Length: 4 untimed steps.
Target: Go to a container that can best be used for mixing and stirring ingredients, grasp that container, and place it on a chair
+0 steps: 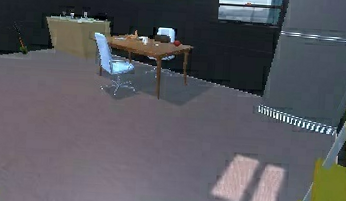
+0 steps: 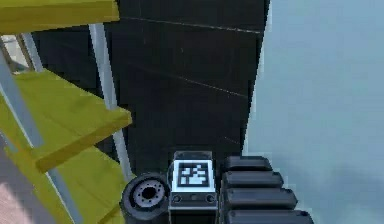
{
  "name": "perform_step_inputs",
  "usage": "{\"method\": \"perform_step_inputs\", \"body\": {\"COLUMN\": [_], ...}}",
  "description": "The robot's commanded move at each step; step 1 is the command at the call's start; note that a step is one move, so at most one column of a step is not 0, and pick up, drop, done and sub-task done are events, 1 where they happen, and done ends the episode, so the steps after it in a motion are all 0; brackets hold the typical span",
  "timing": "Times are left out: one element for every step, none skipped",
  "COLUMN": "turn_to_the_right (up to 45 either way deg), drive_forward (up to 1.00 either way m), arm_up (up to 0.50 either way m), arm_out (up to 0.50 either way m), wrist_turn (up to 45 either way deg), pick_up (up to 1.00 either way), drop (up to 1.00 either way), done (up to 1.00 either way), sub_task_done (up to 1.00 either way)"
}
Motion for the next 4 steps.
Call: {"method": "perform_step_inputs", "body": {"turn_to_the_right": [-9.0,0.0,-21.0,0.0], "drive_forward": [0.0,0.2,0.0,1.0], "arm_up": [0.0,0.0,0.0,0.0], "arm_out": [0.0,0.0,0.0,0.0], "wrist_turn": [0.0,0.0,0.0,0.0], "pick_up": [0.0,0.0,0.0,0.0], "drop": [0.0,0.0,0.0,0.0], "done": [0.0,0.0,0.0,0.0], "sub_task_done": [0.0,0.0,0.0,0.0]}}
